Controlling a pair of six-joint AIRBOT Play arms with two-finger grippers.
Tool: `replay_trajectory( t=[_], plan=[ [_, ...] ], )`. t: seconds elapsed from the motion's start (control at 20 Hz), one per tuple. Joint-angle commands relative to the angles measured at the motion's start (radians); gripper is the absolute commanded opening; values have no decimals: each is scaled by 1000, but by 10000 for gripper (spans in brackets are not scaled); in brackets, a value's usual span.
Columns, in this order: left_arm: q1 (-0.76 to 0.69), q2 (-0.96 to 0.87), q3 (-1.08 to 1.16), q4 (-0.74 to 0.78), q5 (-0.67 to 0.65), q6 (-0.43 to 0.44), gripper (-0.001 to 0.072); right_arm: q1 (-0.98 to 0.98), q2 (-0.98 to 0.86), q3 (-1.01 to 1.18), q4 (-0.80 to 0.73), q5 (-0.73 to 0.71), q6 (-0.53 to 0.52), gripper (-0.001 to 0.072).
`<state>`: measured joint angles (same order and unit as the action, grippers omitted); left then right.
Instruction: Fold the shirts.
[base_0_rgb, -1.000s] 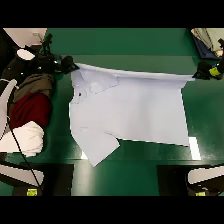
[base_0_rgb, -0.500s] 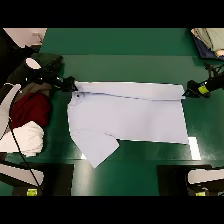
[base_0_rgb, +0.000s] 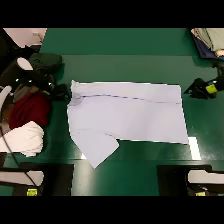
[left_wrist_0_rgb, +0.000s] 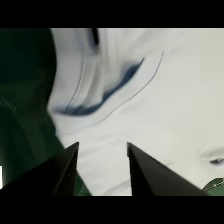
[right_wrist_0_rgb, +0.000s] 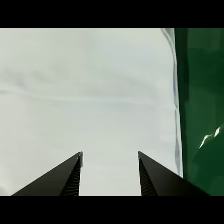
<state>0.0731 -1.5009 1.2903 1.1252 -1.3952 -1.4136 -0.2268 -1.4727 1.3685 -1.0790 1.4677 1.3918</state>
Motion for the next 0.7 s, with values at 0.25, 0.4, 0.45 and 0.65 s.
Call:
replay_trajectory(
  t=[0.25, 0.4, 0.45, 0.65],
  plan=[
    [6, 504, -741, -206, 176, -38, 366, -45, 288, -257, 18, -81, -33, 408],
    [6, 551, -901, -259, 201, -37, 367, -45, 294, -284, 45, -80, -34, 408],
    [6, 554, -925, -277, 210, -34, 367, -45, 294, -283, 45, -80, -34, 408],
    [6, 554, -943, -280, 218, -26, 366, -45, 294, -283, 67, -81, -34, 408]
  ],
)
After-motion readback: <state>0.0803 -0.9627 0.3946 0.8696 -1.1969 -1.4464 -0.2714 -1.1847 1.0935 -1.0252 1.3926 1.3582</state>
